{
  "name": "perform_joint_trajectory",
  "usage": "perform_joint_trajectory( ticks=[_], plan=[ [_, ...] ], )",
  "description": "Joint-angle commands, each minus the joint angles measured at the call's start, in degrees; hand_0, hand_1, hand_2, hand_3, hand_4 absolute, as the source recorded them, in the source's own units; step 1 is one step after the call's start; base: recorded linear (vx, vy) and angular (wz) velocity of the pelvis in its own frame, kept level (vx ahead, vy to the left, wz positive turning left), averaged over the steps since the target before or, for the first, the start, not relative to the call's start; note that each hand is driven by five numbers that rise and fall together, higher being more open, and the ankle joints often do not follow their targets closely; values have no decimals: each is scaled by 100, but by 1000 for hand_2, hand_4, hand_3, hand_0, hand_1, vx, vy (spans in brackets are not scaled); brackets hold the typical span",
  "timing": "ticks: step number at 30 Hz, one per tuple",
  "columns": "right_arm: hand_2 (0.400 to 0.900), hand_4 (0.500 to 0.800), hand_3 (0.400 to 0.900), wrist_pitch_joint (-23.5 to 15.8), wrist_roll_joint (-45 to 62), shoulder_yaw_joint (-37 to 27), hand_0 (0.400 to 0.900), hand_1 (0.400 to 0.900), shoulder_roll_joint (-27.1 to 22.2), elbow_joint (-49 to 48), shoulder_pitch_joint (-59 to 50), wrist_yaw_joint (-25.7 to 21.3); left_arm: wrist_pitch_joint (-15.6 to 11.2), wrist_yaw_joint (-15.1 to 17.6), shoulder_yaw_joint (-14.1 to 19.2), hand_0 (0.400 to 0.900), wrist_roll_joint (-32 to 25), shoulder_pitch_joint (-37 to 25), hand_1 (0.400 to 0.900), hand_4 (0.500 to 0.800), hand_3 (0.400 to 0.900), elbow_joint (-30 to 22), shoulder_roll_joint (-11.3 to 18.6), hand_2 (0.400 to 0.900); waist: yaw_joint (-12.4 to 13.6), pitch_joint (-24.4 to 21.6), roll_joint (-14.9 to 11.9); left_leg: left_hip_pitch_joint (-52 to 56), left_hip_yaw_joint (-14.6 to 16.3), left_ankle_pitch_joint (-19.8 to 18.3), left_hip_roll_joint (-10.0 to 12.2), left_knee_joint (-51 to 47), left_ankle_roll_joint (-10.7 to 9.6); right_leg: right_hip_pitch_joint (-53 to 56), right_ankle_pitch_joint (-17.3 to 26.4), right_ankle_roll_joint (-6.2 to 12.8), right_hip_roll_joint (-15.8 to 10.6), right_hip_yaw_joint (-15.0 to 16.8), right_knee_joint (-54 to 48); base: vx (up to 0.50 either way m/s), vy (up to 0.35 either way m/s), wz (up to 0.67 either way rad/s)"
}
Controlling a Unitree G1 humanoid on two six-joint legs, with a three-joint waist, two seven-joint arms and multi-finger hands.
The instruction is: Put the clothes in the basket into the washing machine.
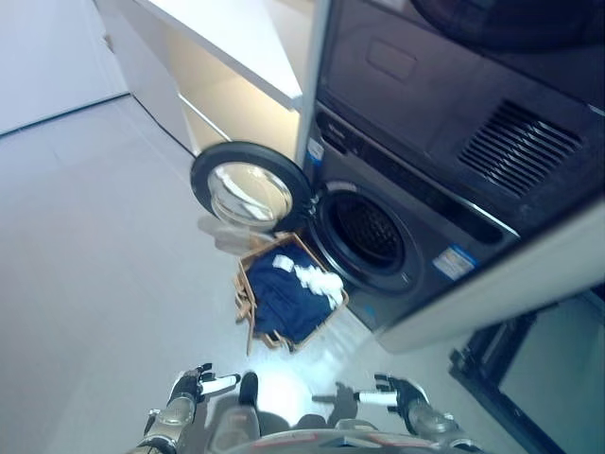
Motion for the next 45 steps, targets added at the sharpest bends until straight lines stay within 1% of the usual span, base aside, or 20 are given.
perform_joint_trajectory(
  ticks=[1, 3, 4, 5, 7, 9, 10, 12, 16, 18, 20, 21, 23, 26, 27, 28, 30, 36, 42, 45],
  plan=[
    [900, 800, 900, -189, -300, -13, 900, 900, -307, -530, -122, -32, -152, 61, 18, 900, 52, 101, 900, 800, 900, -272, 352, 900, 90, 33, 215, -344, -95, -613, 48, 501, 64, -11, 1537, -85, -36, -306, -1214, 349, 50, 43],
    [900, 800, 900, -157, -570, 150, 900, 900, -385, -664, -234, -17, -171, 53, 41, 900, 53, 70, 900, 800, 900, -246, 347, 900, 133, 20, 229, -197, -183, -763, 29, 461, -3, -11, 1229, -103, -378, -624, -2312, 329, -41, 33],
    [900, 800, 900, -161, -699, 200, 900, 900, -376, -414, -321, -41, -195, 27, 34, 900, 69, 29, 900, 800, 900, -158, 309, 900, 126, 56, 193, -92, -263, -858, -20, 462, -54, 107, 1200, -66, -427, -755, -3159, 332, -125, 37],
    [900, 800, 900, -97, -873, 326, 900, 900, -349, -113, -458, -9, -212, -4, 3, 900, 115, 28, 900, 800, 900, -39, 269, 900, 154, 55, 134, 0, -312, -953, -79, 443, -106, 193, 1286, 13, -488, -839, -3965, 331, -144, 45],
    [900, 800, 900, -72, -1093, 484, 900, 900, -356, 22, -623, -4, -212, -54, -36, 900, 214, 21, 900, 800, 900, 71, 208, 900, 208, 32, 74, 96, -385, -1057, -101, 412, -162, 261, 1578, 162, -633, -871, -4748, 284, -137, 45],
    [900, 800, 900, -95, -1185, 559, 900, 900, -327, -5, -710, 10, -212, -47, 34, 900, 236, 85, 900, 800, 900, 105, 212, 900, 245, 27, -8, 230, -504, -1124, -88, 364, -245, 306, 1683, 219, -585, -650, -4947, 286, -192, 73],
    [900, 800, 900, -98, -1302, 638, 900, 900, -339, 7, -730, 9, -218, -42, 74, 900, 243, 131, 900, 800, 900, 134, 213, 900, 293, -29, -66, 245, -577, -1129, -94, 331, -276, 369, 1726, 214, -594, -662, -5023, 262, -224, 80],
    [900, 800, 900, -132, -1392, 675, 900, 900, -395, -62, -750, -4, -220, -59, 90, 900, 278, 245, 900, 800, 900, 154, 146, 900, 350, -114, -91, 283, -690, -1124, -35, 255, -340, 567, 1727, 205, -596, -882, -5104, 228, -257, 73],
    [900, 800, 900, -196, -1863, 895, 900, 900, -588, 70, -916, -162, -233, -108, -18, 900, 342, 385, 900, 800, 900, 142, 52, 900, 426, -156, -29, 88, -928, -1111, 219, 409, -598, 855, 1500, 62, -468, -1364, -5192, 142, -273, 88],
    [900, 800, 900, -197, -1890, 867, 900, 900, -708, 200, -1064, -255, -246, -85, -110, 900, 353, 373, 900, 800, 900, 59, 18, 900, 434, -65, 36, -216, -830, -1080, 267, 652, -687, 954, 1437, 25, -478, -1629, -5316, -18, -199, 104],
    [900, 800, 900, -195, -1887, 812, 900, 900, -915, 226, -1266, -399, -242, -69, -279, 900, 364, 272, 900, 800, 900, -70, 11, 900, 360, 41, 172, -640, -89, -875, 414, 710, -700, 934, 1398, 15, -528, -1929, -5372, -97, -115, 99],
    [900, 800, 900, -184, -1905, 816, 900, 900, -1013, 264, -1379, -440, -246, -79, -335, 900, 367, 271, 900, 800, 900, -162, 12, 900, 388, 79, 257, -722, 108, -810, 445, 648, -684, 880, 1382, 21, -514, -1983, -5373, -95, -57, 32],
    [900, 800, 900, -167, -1964, 926, 900, 900, -1149, 388, -1741, -504, -300, -64, -421, 900, 318, 340, 900, 800, 900, -360, 28, 900, 479, 178, 393, -841, 30, -795, 399, 596, -654, 726, 1398, 3, -496, -1953, -5371, -101, -39, -21],
    [900, 800, 900, -154, -1999, 1110, 900, 900, -1368, 507, -2525, -662, -418, 15, -582, 900, -5, 241, 900, 800, 900, -599, 86, 900, 567, 450, 649, -1364, 104, -677, 332, 584, -578, -89, 1426, 12, -596, -1846, -5018, -211, 33, -12],
    [900, 800, 900, -154, -1998, 1110, 900, 900, -1367, 508, -2527, -662, -418, 15, -582, 900, -6, 240, 900, 800, 900, -599, 86, 900, 569, 443, 648, -1375, 106, -678, 332, 588, -578, -103, 1424, 12, -597, -1842, -5011, -222, 124, -30],
    [900, 800, 900, -153, -2080, 1314, 900, 900, -1458, 574, -3009, -747, -494, 92, -665, 900, -214, 170, 900, 800, 900, -752, 113, 900, 627, 602, 791, -1664, 205, -663, 310, 658, -519, -706, 1409, -20, -668, -1652, -4619, -161, 116, -35],
    [900, 800, 900, -131, -2187, 1443, 900, 900, -1558, 667, -3388, -855, -554, 164, -754, 900, -378, 137, 900, 800, 900, -910, 79, 900, 724, 760, 921, -1934, 294, -656, 291, 776, -487, -1111, 1351, -35, -725, -1533, -4328, -139, 99, -29],
    [900, 800, 900, -19, -2488, 1692, 900, 900, -2286, 1276, -4611, -1163, -674, 273, -1092, 900, -925, -70, 900, 800, 900, -1467, -42, 900, 951, 1074, 1423, -2504, 266, -641, 220, 940, -585, -1828, 1106, 40, -812, -1383, -3846, -11, 17, 3],
    [900, 800, 900, 37, -2755, 2044, 900, 900, -3037, 1398, -5630, -1420, -774, 401, -1335, 900, -1348, -257, 900, 800, 900, -1912, -174, 900, 980, 1298, 1849, -2982, 216, -576, 88, 1117, -618, -2559, 937, 60, -893, -1157, -3227, 14, 43, -1],
    [900, 800, 900, 87, -2917, 2261, 900, 900, -3192, 1471, -5939, -1481, -781, 442, -1456, 900, -1479, -329, 900, 800, 900, -2129, -223, 900, 986, 1371, 1970, -3170, 172, -584, 23, 1233, -628, -2785, 812, 52, -908, -1099, -2950, 34, -20, 7]
  ],
)
